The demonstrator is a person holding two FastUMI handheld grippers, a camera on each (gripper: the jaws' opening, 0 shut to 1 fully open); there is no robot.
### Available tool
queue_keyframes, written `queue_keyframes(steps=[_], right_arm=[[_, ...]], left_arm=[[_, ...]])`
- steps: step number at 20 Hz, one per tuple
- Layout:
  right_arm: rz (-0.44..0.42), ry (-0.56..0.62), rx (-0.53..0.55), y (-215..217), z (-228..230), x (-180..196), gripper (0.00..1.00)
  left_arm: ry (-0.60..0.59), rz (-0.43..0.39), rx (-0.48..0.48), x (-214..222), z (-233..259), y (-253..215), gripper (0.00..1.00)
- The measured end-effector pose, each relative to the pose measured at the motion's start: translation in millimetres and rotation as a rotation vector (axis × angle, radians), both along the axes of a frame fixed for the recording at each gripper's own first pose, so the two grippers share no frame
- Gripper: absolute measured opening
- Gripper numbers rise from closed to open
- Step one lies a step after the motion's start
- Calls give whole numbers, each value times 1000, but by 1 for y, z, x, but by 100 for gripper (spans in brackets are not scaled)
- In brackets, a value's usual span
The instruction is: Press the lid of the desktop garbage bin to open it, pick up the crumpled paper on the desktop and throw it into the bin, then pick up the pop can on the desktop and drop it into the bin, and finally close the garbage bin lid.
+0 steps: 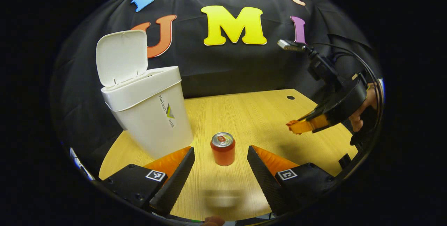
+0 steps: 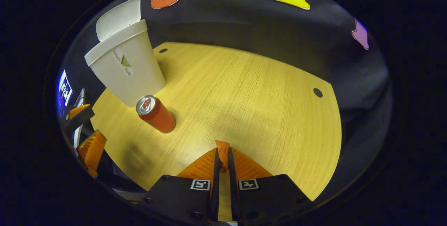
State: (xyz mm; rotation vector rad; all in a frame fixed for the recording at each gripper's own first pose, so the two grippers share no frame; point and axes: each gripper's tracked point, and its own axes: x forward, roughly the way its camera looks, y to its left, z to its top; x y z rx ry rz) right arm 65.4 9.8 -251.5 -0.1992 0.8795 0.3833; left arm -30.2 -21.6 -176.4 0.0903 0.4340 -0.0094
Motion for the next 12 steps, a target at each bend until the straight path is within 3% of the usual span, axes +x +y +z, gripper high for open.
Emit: queue_keyframes(steps=[5, 12], right_arm=[[19, -104, 47, -7, 60, -8, 15], [57, -221, 137, 18, 138, -7, 15]], left_arm=[[15, -8, -18, -7, -6, -11, 100], [50, -6, -77, -23, -16, -15, 100]])
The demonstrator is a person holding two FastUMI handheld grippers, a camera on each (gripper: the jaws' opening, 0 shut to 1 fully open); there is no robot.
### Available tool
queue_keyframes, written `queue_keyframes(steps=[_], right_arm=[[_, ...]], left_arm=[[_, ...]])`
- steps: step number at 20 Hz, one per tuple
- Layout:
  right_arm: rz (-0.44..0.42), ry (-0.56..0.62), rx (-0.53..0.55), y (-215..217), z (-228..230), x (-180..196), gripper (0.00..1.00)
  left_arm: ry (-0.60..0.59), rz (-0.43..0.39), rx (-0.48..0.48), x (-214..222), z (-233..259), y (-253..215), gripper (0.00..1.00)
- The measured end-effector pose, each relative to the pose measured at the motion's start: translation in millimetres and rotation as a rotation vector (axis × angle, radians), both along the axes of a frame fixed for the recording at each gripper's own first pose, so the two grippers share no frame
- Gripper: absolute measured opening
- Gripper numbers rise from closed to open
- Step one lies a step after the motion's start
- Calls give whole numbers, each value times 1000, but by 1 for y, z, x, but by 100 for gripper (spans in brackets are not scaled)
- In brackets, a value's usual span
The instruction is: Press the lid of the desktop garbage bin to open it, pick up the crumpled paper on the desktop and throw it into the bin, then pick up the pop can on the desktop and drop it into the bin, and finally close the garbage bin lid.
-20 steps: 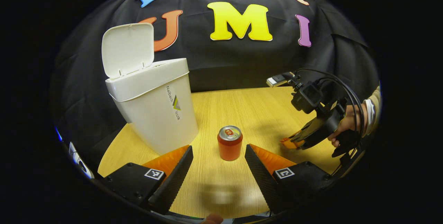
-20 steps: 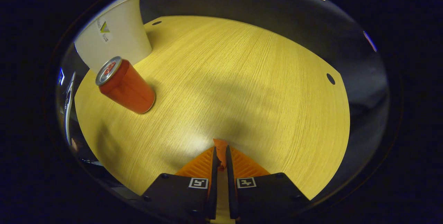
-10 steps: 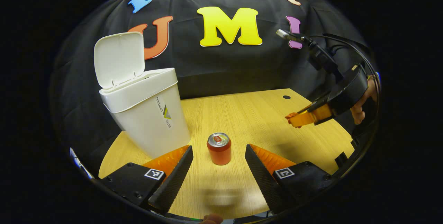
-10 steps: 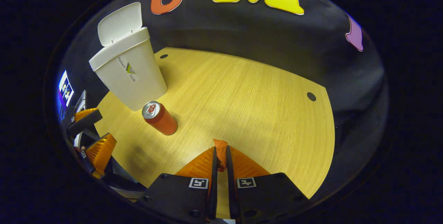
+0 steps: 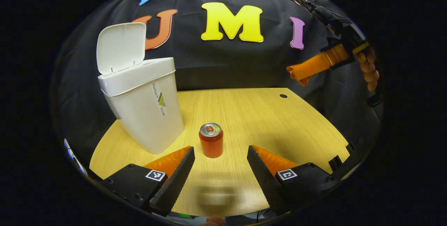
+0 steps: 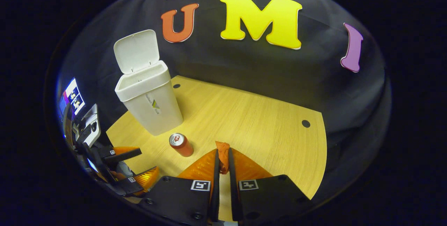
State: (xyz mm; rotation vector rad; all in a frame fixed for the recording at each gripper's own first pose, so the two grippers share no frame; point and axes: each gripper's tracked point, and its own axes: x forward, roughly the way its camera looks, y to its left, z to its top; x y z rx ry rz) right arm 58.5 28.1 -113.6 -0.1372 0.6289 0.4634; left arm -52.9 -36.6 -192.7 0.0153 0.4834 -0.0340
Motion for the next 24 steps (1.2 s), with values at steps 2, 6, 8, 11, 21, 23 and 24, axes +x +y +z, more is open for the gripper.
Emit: queue_keyframes(steps=[2, 6, 8, 11, 21, 23, 24], right_arm=[[26, -39, 10, 17, 19, 6, 15], [80, -114, 53, 64, 57, 19, 15], [101, -142, 66, 86, 71, 26, 15], [139, -170, 92, 128, 85, 31, 15], [264, -175, 177, 282, 80, 48, 14], [281, -171, 174, 309, 71, 53, 15], [293, -158, 174, 322, 65, 55, 15]], left_arm=[[-5, 4, 9, -5, 0, 8, 100], [-2, 26, -15, -15, -1, 24, 100], [-8, 41, -21, -18, 1, 34, 100], [-19, 45, -34, -22, 3, 45, 100], [-19, 8, -18, -33, 0, 70, 100], [-16, 12, -1, -34, -2, 77, 100], [-14, 14, -6, -34, -4, 79, 100]])
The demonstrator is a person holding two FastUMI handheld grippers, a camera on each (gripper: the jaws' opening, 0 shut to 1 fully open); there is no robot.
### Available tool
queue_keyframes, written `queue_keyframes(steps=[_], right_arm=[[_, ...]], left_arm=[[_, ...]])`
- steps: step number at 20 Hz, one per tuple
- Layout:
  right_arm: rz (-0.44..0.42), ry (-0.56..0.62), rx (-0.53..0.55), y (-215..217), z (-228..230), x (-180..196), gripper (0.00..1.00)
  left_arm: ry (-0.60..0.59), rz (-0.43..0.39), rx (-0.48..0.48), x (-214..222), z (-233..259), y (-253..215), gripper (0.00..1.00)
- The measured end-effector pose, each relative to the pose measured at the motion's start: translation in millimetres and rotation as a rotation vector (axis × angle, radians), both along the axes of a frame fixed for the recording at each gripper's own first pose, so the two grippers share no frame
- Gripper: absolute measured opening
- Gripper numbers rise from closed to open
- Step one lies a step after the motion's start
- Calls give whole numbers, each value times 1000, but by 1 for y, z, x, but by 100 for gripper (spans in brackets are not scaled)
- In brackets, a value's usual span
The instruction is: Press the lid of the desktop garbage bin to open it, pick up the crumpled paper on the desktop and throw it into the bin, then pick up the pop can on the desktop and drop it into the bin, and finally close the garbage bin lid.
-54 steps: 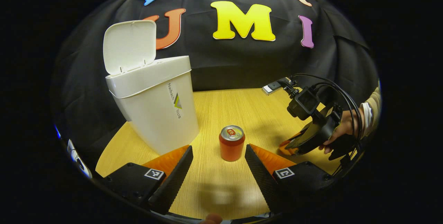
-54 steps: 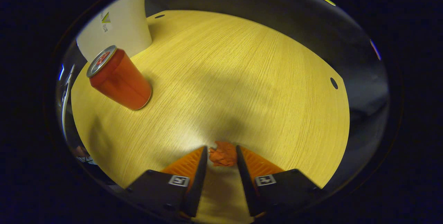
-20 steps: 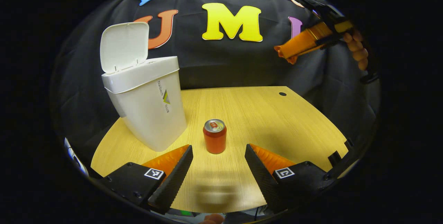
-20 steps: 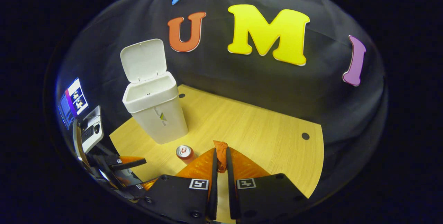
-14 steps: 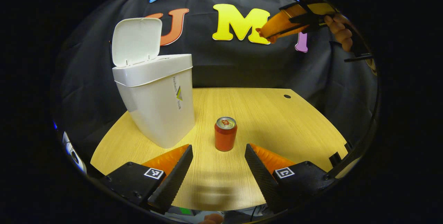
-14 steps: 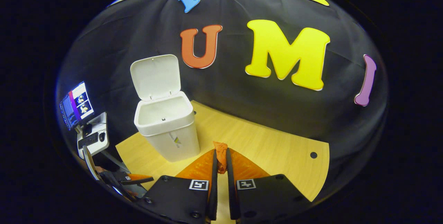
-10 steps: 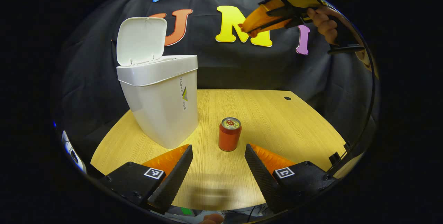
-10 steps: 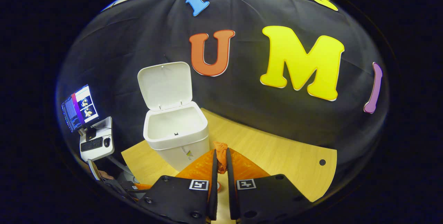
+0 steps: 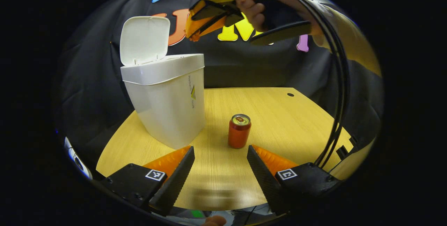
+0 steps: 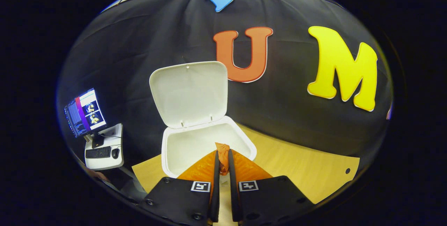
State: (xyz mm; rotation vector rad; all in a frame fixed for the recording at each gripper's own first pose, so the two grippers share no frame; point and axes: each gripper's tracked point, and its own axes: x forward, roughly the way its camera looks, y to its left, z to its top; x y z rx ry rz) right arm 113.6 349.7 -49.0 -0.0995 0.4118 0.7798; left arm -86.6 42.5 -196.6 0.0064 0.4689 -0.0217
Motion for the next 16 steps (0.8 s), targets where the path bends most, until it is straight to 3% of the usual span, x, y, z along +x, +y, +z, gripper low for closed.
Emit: queue_keyframes(steps=[2, 6, 7, 11, 14, 15, 16], right_arm=[[-6, 19, -15, 18, -17, 8, 14], [-29, 67, -33, 39, -47, 21, 15], [-38, 69, -41, 42, -53, 26, 22], [-35, 78, -51, 46, -60, 33, 24], [-10, 55, -58, 43, -58, 32, 39], [-9, 49, -58, 41, -55, 33, 51], [1, 45, -46, 41, -52, 30, 52]], left_arm=[[14, -1, -25, 1, -6, 3, 100], [35, 3, 17, 4, -14, 13, 100], [40, -2, 22, 4, -16, 14, 100], [46, -6, 11, 9, -16, 13, 100], [46, -8, 3, 11, -16, 10, 100], [47, -14, 0, 11, -16, 9, 100], [49, -17, 0, 12, -16, 8, 100]])
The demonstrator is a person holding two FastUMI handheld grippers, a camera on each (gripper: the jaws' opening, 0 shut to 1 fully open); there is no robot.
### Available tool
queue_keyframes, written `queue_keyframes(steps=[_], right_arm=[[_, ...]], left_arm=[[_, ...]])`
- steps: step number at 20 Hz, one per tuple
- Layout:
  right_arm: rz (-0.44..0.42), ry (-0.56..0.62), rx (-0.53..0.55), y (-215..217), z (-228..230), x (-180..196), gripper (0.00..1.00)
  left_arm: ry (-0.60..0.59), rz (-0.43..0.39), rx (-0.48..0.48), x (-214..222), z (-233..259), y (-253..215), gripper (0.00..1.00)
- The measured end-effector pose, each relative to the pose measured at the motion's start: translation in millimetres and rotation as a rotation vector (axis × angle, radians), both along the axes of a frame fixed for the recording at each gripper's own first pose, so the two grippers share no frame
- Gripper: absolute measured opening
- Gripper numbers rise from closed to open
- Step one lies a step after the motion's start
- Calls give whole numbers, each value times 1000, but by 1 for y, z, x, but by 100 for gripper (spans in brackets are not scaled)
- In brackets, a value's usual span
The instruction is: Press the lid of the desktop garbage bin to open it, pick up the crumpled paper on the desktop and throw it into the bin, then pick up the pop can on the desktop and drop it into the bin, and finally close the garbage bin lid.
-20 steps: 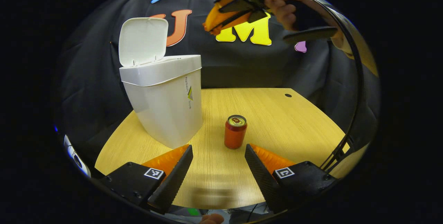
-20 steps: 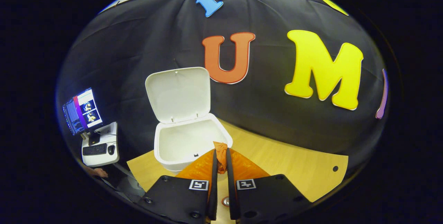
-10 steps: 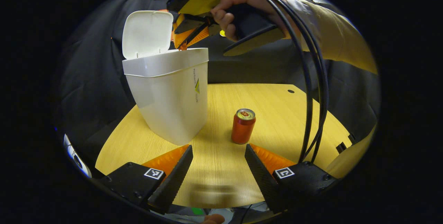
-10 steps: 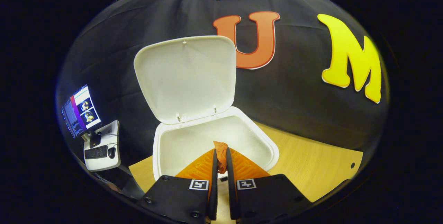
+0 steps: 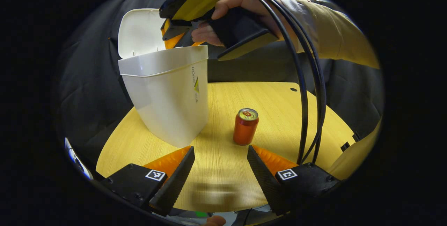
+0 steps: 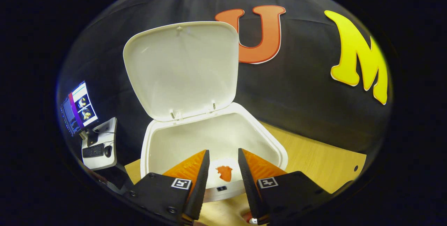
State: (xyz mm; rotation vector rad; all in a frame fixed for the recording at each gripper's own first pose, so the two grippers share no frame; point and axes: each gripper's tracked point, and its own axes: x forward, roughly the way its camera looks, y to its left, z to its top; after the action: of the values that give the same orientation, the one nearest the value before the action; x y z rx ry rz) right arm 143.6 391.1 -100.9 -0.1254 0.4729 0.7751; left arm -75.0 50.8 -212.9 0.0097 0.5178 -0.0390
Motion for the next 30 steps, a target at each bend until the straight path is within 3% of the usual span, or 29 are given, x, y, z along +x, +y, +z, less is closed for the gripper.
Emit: queue_keyframes(steps=[4, 6, 7, 13, 20, 24, 30], right_arm=[[3, -25, 40, -14, 18, -7, 76], [-6, -44, 44, -29, 26, -8, 95], [-22, -60, 49, -41, 32, -6, 99], [-118, -103, 64, -130, 60, -7, 98], [-329, -143, 76, -250, 75, -22, 98], [-388, -108, 35, -284, 60, -34, 98], [-441, -65, -21, -307, 33, -39, 98]], left_arm=[[-4, 0, -3, 3, 0, -4, 100], [-4, -8, -10, 5, 0, -9, 100], [-6, -11, -5, 8, 0, -10, 100], [-24, -45, -27, 30, -12, -32, 100], [-29, -86, -17, 67, -39, -54, 100], [-26, -114, -80, 88, -54, -66, 100], [-12, -139, -70, 115, -77, -69, 100]])
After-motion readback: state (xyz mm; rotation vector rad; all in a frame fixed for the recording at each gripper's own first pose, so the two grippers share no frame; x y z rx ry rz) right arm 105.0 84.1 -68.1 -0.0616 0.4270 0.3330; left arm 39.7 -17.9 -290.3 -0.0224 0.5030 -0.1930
